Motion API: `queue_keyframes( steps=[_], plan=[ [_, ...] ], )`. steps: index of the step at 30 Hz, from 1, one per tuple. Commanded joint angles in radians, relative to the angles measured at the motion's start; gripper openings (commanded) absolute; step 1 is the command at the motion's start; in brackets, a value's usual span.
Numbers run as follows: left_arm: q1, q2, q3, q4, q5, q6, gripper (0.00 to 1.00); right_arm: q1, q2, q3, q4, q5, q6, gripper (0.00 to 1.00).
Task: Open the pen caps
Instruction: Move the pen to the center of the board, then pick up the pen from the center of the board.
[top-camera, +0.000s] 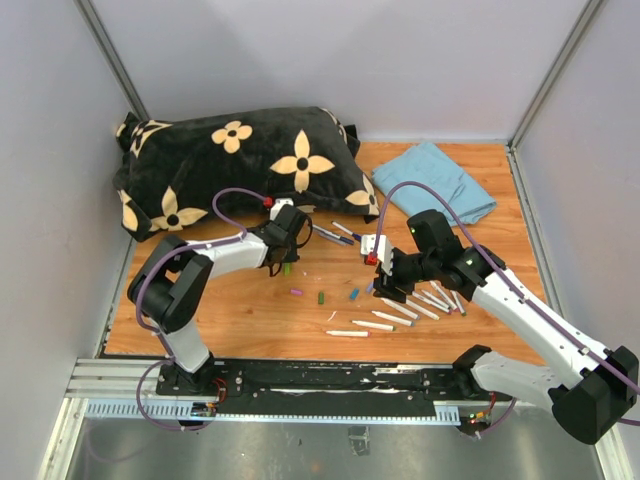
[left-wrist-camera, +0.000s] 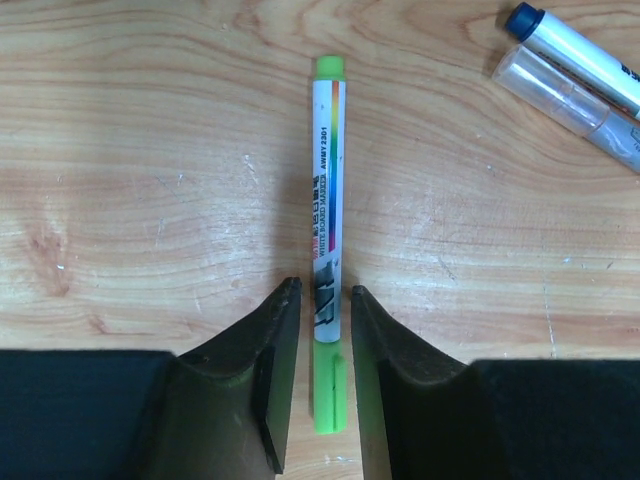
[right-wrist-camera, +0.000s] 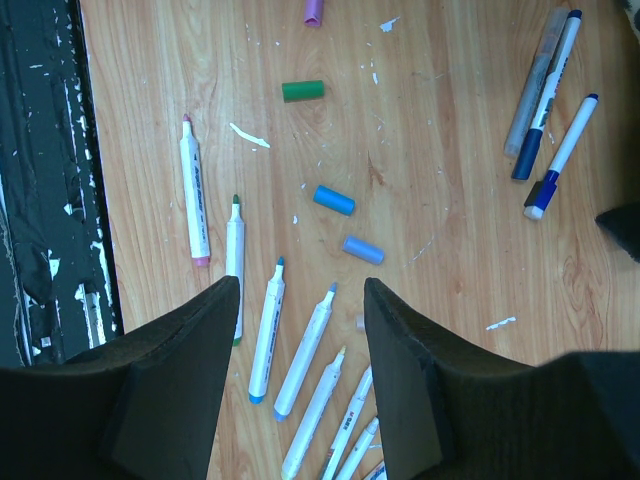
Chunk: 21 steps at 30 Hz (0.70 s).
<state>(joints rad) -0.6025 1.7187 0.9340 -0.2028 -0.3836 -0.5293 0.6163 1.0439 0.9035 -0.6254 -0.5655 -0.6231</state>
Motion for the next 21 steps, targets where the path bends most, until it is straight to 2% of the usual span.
queue_keyframes(
  steps=[1, 4, 6, 12, 21],
  plan=[
    [0.012, -0.009, -0.037, -0.022, 0.05, 0.014, 0.32, -0.021, -0.002, -0.017, 0.007, -0.011, -0.003, 0.54],
    [0.018, -0.011, -0.046, -0.013, 0.064, 0.016, 0.33, -0.021, -0.002, -0.018, 0.006, -0.014, -0.003, 0.54],
    [0.022, -0.017, -0.057, 0.001, 0.077, 0.019, 0.38, -0.022, -0.003, -0.018, 0.006, -0.014, -0.002, 0.55],
    [0.034, -0.055, -0.1, 0.051, 0.112, 0.021, 0.44, -0.021, -0.001, -0.018, 0.005, -0.015, -0.003, 0.54],
    [0.044, -0.16, -0.17, 0.129, 0.127, 0.024, 0.67, -0.024, -0.001, -0.018, 0.005, -0.015, -0.003, 0.54]
  ],
)
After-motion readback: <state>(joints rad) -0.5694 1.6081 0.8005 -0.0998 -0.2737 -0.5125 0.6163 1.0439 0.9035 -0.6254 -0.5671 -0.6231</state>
